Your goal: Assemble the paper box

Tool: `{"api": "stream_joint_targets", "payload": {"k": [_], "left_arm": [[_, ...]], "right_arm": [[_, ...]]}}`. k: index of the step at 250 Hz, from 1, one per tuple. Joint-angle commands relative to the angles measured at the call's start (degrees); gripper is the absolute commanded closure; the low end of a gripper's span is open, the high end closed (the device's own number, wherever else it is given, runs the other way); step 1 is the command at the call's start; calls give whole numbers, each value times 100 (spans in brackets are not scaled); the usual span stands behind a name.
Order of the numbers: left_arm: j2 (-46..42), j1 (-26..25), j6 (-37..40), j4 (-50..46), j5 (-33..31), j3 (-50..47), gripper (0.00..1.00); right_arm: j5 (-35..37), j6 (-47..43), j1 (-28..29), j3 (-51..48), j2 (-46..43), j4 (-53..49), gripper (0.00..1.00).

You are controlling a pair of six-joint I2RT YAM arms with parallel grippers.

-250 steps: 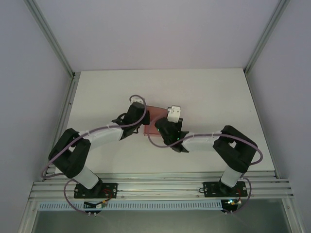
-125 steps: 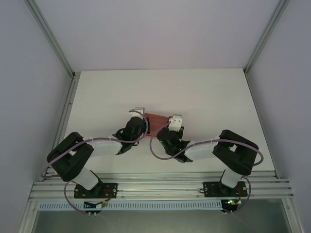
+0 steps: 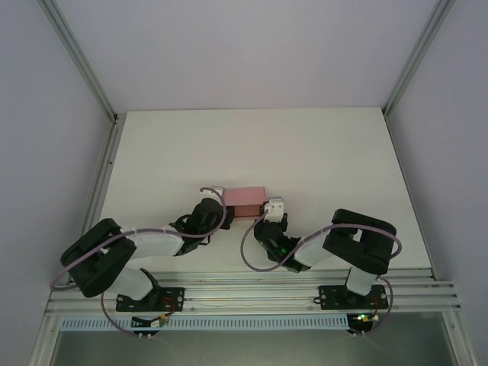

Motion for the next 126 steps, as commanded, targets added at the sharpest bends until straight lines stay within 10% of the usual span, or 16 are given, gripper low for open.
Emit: {"api": "stream_joint_targets", "payload": {"k": [1,52,126], "left_arm": [[-621,-157,-47,-764,204,91,45],[-1861,-156,64,-2356,-521,146,1],[-3195,-112,-1341,-4746,-1001,785,0]], "right_arm": [[-325,-186,94,-5,59,77,100],[-330,-175,92,65,102,-304,99],[-729,-383,87,21,108,-533,87]]}}
